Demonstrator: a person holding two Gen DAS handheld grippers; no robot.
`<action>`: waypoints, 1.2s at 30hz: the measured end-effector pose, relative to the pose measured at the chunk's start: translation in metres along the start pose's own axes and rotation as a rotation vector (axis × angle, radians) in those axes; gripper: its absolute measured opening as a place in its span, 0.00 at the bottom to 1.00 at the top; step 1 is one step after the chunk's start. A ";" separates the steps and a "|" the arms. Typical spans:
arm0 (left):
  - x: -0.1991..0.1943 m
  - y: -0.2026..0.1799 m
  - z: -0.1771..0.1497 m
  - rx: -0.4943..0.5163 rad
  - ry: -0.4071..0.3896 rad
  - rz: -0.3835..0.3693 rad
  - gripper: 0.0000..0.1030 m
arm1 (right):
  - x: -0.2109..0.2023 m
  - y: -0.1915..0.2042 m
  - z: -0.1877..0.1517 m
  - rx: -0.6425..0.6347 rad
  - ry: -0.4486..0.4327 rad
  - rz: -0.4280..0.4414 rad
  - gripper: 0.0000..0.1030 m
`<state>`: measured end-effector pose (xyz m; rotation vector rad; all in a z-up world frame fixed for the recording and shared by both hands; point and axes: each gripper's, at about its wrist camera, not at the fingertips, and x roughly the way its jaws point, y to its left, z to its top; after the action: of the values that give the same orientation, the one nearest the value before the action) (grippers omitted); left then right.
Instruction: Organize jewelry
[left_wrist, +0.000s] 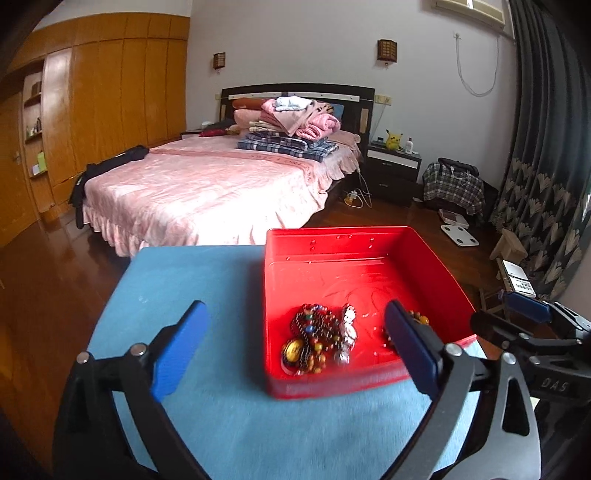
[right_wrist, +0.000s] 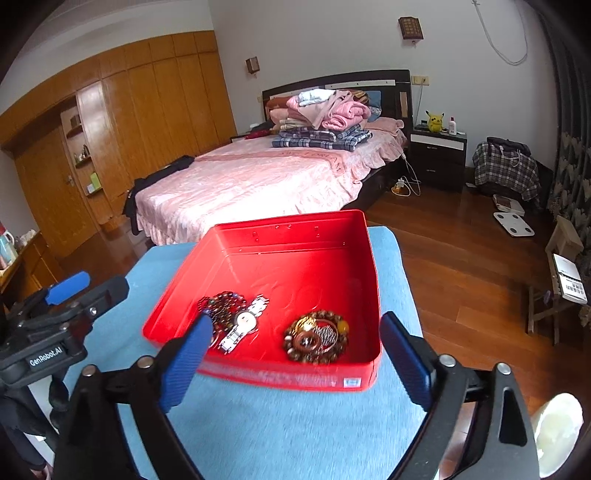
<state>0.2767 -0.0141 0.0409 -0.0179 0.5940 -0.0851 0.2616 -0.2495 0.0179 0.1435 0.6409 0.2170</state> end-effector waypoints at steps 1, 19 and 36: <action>-0.006 0.001 -0.002 -0.005 -0.003 0.006 0.92 | -0.006 0.001 -0.002 0.003 -0.005 0.002 0.93; -0.095 -0.008 -0.015 0.002 -0.074 0.038 0.95 | -0.079 0.012 -0.017 0.007 -0.029 0.040 0.94; -0.145 -0.011 -0.017 0.016 -0.136 0.048 0.95 | -0.130 0.025 -0.016 -0.023 -0.108 0.062 0.94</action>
<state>0.1465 -0.0127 0.1088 0.0062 0.4580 -0.0420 0.1468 -0.2563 0.0843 0.1521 0.5265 0.2743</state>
